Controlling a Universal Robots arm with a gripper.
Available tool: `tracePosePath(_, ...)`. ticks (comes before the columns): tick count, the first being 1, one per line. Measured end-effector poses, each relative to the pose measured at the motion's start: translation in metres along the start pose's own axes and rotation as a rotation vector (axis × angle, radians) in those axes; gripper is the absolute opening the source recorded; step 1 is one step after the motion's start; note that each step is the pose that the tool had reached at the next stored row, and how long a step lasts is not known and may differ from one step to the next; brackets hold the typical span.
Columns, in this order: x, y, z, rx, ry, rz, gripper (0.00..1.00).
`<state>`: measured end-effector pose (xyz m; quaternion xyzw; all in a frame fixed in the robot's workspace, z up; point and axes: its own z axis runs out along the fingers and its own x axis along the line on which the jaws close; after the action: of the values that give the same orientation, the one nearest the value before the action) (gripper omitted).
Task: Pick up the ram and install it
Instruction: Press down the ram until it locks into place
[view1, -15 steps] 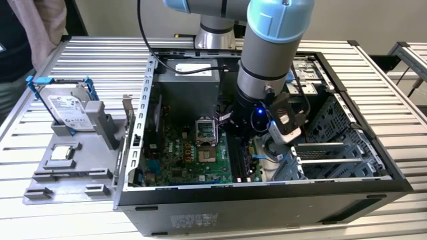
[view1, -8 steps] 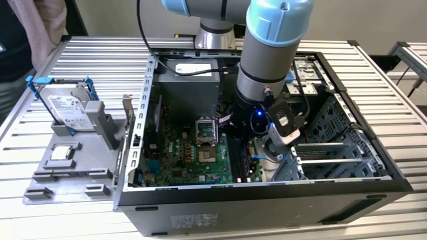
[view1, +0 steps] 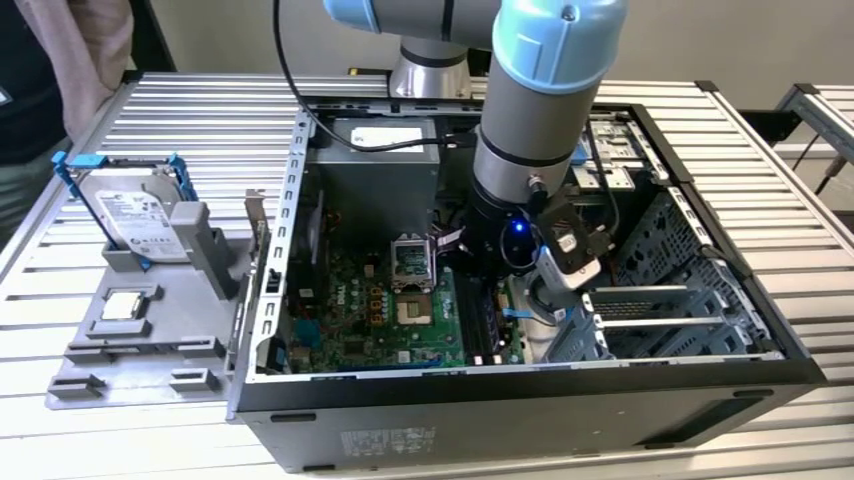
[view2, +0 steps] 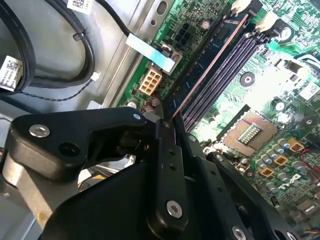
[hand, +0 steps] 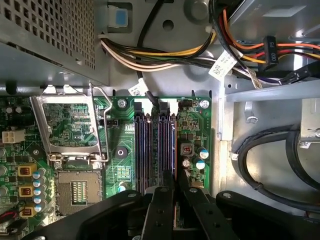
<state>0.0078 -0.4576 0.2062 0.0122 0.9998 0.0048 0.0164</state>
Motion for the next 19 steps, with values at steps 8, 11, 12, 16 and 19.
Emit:
tracePosePath(8, -0.0008, 0.0004, -0.0237, -0.0004, 0.0001, 0.000, 1.00)
tracePosePath(11, -0.0012, 0.0005, -0.0370, -0.0003, 0.0002, 0.000, 1.00)
tracePosePath(12, -0.0014, 0.0006, -0.0422, -0.0004, 0.0002, 0.000, 1.00)
tracePosePath(16, -0.0017, 0.0007, -0.0504, -0.0007, 0.0001, 0.000, 1.00)
tracePosePath(19, -0.0017, 0.0007, -0.0512, -0.0005, 0.0002, -0.001, 0.00)
